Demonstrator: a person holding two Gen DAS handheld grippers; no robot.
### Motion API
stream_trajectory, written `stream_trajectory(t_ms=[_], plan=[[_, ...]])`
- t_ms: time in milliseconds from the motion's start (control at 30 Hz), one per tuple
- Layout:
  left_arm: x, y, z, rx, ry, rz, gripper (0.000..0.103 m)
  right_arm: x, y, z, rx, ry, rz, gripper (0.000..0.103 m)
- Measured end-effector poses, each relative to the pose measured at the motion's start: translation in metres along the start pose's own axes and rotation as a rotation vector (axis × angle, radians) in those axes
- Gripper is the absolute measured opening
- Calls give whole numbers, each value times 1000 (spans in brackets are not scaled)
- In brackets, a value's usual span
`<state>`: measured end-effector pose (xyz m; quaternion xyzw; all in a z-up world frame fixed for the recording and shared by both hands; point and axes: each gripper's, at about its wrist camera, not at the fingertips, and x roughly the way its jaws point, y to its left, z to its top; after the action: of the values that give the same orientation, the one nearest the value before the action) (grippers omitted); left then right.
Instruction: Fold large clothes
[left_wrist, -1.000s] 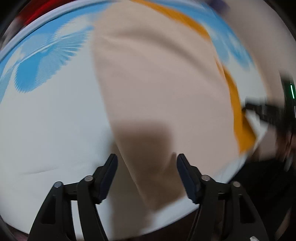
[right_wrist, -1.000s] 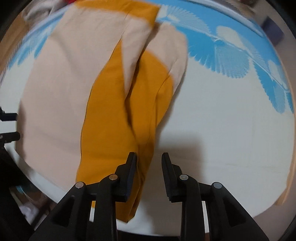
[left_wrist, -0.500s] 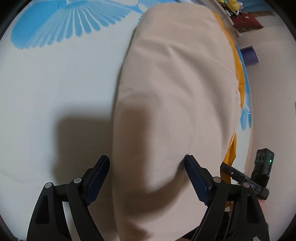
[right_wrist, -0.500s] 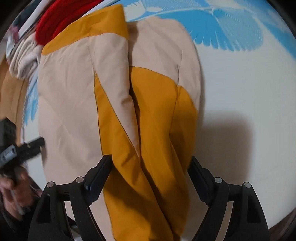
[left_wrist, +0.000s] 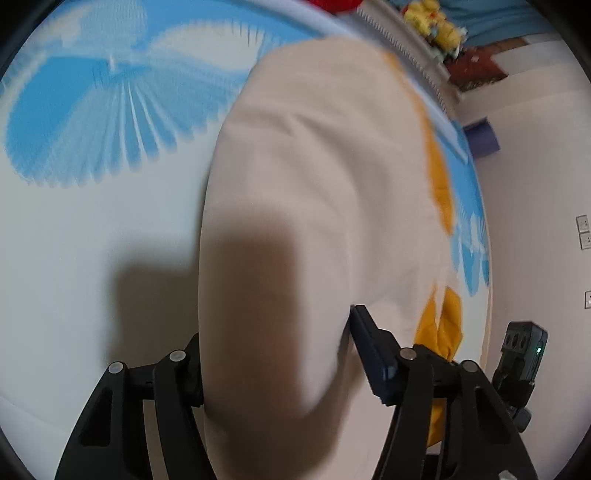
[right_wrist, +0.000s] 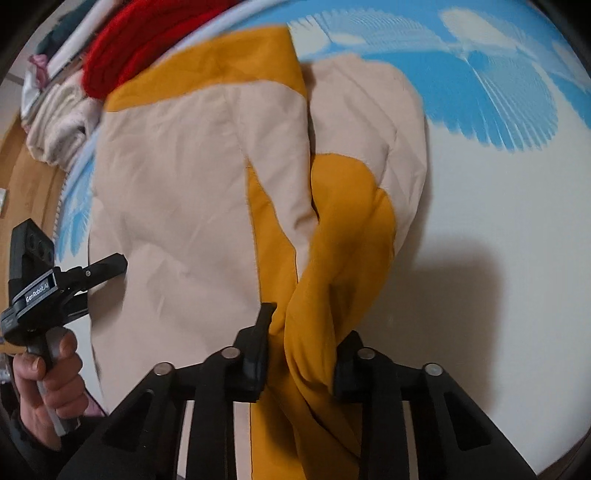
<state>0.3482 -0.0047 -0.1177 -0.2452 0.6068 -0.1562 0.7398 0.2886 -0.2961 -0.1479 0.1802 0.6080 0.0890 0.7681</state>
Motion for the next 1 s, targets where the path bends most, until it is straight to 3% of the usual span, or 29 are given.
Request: stream_trajectory(t_ms=[167,333,433,500,667,800,933,1000], plan=[[-35,14,21,-32,-90,15,59,-4,42,19,-76,-124,83,17],[-37,32,20,-97,-105,128,60,10,75,24,-135,-151,83,17],[-59,39,25,-95,-145,163,60,18,68,21,-157,-104,-6,31],[-73,34,22,-36,-151,192,61,16,68,18,-164,-87,-45,42],[-76,-2,-12,230,-90,298,61,-9,70,8,-186,-130,-75,45],[-65,-9,-38,356,-8,366,61,-22,76,-11,-256,-127,-118,48],[-39,14,-59,358,132,442,56,-7,54,-33,-298,-1,-201,51],[-34,25,-68,326,153,443,56,-2,50,-39,-307,31,-230,52]])
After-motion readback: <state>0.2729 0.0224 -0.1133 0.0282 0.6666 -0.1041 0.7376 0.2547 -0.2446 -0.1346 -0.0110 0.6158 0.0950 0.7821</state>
